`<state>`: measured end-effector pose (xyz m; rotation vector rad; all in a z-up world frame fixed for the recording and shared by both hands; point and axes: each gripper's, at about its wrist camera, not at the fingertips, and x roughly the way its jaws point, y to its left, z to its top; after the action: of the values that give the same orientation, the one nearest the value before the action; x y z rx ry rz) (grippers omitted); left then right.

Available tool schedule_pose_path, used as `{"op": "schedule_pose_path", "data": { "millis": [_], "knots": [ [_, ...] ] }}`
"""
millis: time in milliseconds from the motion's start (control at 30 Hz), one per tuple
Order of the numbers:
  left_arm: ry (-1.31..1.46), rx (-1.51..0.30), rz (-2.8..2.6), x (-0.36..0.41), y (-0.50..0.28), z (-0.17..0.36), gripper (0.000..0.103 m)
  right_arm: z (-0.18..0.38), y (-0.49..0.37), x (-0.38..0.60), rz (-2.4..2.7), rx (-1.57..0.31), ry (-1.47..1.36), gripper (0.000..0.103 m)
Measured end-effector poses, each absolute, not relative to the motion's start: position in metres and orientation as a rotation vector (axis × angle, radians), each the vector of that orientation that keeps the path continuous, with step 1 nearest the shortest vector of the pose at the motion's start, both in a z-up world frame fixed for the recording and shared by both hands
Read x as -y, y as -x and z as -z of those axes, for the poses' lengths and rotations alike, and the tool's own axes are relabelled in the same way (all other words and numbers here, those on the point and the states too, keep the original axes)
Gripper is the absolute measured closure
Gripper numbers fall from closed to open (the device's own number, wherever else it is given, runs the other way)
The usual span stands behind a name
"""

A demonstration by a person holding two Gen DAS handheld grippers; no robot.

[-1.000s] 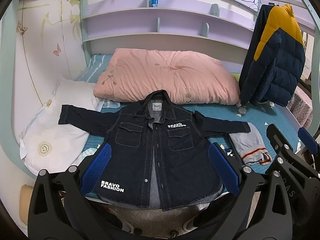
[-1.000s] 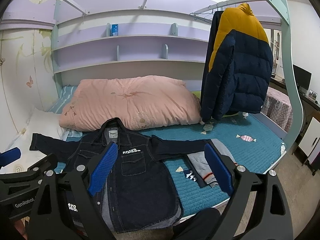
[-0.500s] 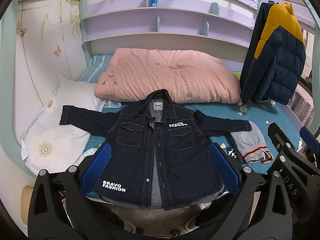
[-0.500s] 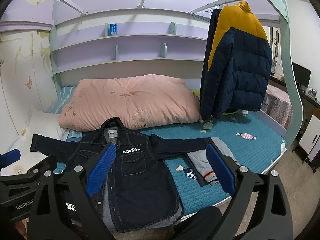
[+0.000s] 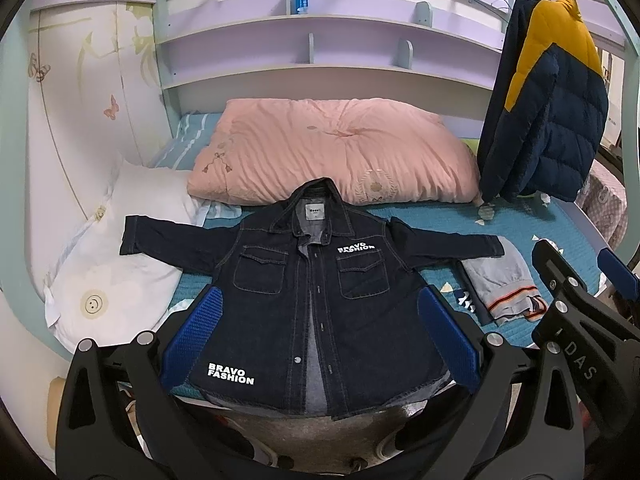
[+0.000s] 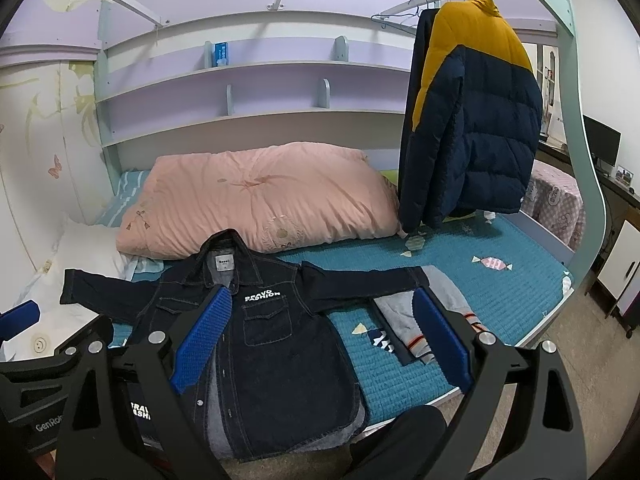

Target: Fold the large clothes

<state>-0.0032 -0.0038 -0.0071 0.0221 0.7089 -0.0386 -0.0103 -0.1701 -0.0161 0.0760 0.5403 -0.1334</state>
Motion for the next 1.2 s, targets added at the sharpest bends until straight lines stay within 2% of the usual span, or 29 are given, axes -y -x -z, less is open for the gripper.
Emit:
{"op": "schedule_pose_path", "data": {
  "millis": [1200],
  "knots": [
    [-0.006,-0.744,0.039,0.002,0.000,0.019,0.005,0.028,0.007,0.166,0.128,-0.587,-0.076,0.014]
  ]
}}
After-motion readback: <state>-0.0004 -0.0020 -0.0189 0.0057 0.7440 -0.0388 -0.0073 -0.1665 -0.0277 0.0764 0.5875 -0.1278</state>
